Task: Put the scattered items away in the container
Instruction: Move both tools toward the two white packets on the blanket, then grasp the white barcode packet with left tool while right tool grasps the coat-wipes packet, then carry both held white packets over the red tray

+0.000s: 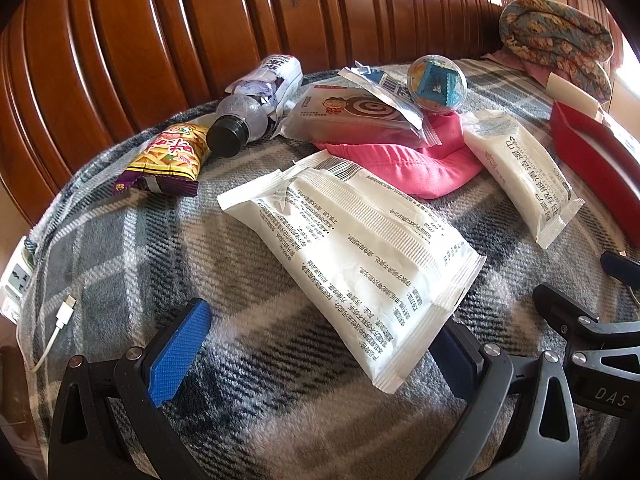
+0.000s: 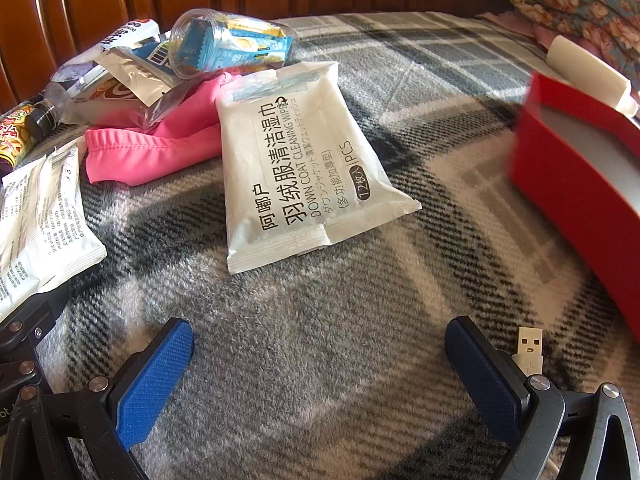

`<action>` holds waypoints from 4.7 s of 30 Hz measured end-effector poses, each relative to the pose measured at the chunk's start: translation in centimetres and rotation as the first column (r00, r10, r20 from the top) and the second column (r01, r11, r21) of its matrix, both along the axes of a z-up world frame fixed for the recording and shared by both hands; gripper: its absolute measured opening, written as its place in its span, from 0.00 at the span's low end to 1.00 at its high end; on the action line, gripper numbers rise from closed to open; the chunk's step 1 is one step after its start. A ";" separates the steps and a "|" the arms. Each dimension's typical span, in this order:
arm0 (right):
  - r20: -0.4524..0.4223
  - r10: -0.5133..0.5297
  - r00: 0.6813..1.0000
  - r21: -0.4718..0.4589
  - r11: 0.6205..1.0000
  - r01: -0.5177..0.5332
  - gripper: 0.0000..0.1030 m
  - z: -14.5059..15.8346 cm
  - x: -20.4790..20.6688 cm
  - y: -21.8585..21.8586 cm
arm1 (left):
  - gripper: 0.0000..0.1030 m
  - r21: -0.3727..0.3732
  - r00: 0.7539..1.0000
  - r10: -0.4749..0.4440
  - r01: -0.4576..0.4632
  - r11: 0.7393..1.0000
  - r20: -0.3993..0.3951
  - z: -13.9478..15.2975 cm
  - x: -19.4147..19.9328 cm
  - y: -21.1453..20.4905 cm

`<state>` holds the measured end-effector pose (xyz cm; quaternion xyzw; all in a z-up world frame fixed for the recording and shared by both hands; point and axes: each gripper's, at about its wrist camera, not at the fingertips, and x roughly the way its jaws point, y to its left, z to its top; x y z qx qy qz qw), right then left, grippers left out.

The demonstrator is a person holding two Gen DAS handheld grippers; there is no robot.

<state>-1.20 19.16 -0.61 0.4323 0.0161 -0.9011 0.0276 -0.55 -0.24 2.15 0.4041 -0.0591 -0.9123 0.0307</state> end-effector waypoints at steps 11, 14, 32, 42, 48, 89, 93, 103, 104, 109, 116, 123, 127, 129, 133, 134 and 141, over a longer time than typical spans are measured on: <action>-0.002 0.000 1.000 -0.001 1.000 0.000 1.00 -0.1 0.1 0.1 | 1.00 0.001 1.000 0.002 -0.002 1.000 -0.001 -0.1 0.0 0.0; -0.002 0.000 1.000 -0.001 1.000 0.000 1.00 -0.1 0.1 0.1 | 1.00 0.001 1.000 0.001 -0.001 1.000 -0.001 0.0 -0.1 0.1; -0.001 -0.005 1.000 -0.024 1.000 0.005 1.00 -0.2 0.2 0.3 | 1.00 -0.077 0.995 0.096 -0.097 0.992 -0.015 0.3 0.4 1.4; -0.018 -0.040 0.999 -0.091 0.995 0.038 1.00 0.0 2.7 2.9 | 1.00 0.065 0.983 0.181 -0.182 0.981 0.030 1.7 0.2 0.8; -0.015 -0.038 0.999 -0.044 0.998 0.037 1.00 -0.2 2.8 2.3 | 1.00 0.145 0.978 0.185 -0.169 0.975 -0.101 5.4 1.9 3.1; -0.019 0.201 0.979 -0.050 0.978 -0.202 1.00 -0.3 -11.1 -1.0 | 1.00 0.054 0.993 0.119 -0.118 0.992 -0.015 -0.4 1.1 -2.9; -0.014 0.202 0.979 -0.023 0.979 -0.202 1.00 -0.3 -11.5 -1.7 | 1.00 0.028 0.995 0.097 -0.097 0.995 -0.004 -0.2 0.2 -2.4; -0.015 0.202 0.979 -0.022 0.979 -0.202 1.00 -0.3 -11.1 -1.4 | 1.00 -0.048 0.999 0.016 -0.014 0.999 0.031 -0.5 -5.5 -0.8; -0.015 0.202 0.979 -0.020 0.979 -0.202 1.00 -0.3 -11.1 -1.3 | 1.00 -0.015 0.999 0.019 -0.019 1.000 0.035 -0.5 -5.6 -1.2; -0.021 0.202 0.979 -0.018 0.979 -0.202 1.00 -0.4 -10.6 -1.2 | 1.00 -0.002 0.999 0.020 -0.020 1.000 0.032 -0.8 -6.0 -1.4; -0.023 0.186 0.982 0.005 0.983 -0.186 1.00 -0.4 -10.5 -1.1 | 0.91 0.004 1.000 0.003 -0.003 1.000 0.023 -0.8 -5.9 -0.9; -0.064 0.144 0.988 0.002 0.990 -0.144 0.60 0.5 -8.3 -1.2 | 0.62 -0.082 1.000 -0.015 0.013 0.997 -0.021 -0.4 -5.1 0.7; -0.060 0.144 0.988 0.012 0.990 -0.143 0.60 0.4 -7.2 -1.8 | 0.62 -0.065 1.000 -0.008 0.007 0.998 -0.016 -0.5 -4.4 0.4; -0.060 0.143 0.988 0.017 0.990 -0.142 0.60 0.5 -6.8 -1.9 | 0.62 -0.074 1.000 -0.004 0.002 0.997 -0.015 -0.4 -4.4 0.4; -0.048 0.146 0.988 0.046 0.989 -0.144 0.61 0.8 -7.8 -1.8 | 0.61 -0.125 0.999 -0.013 0.009 0.992 -0.033 -0.2 -4.3 1.0; -0.042 0.147 0.988 0.053 0.988 -0.145 0.61 0.9 -8.0 -1.9 | 0.61 -0.134 0.999 -0.021 0.017 0.991 -0.032 -0.1 -4.2 1.1; -0.095 0.159 0.983 0.094 0.984 -0.150 0.61 3.1 -6.9 -2.5 | 0.61 -0.127 0.997 -0.009 -0.001 0.992 -0.079 2.3 -2.6 0.6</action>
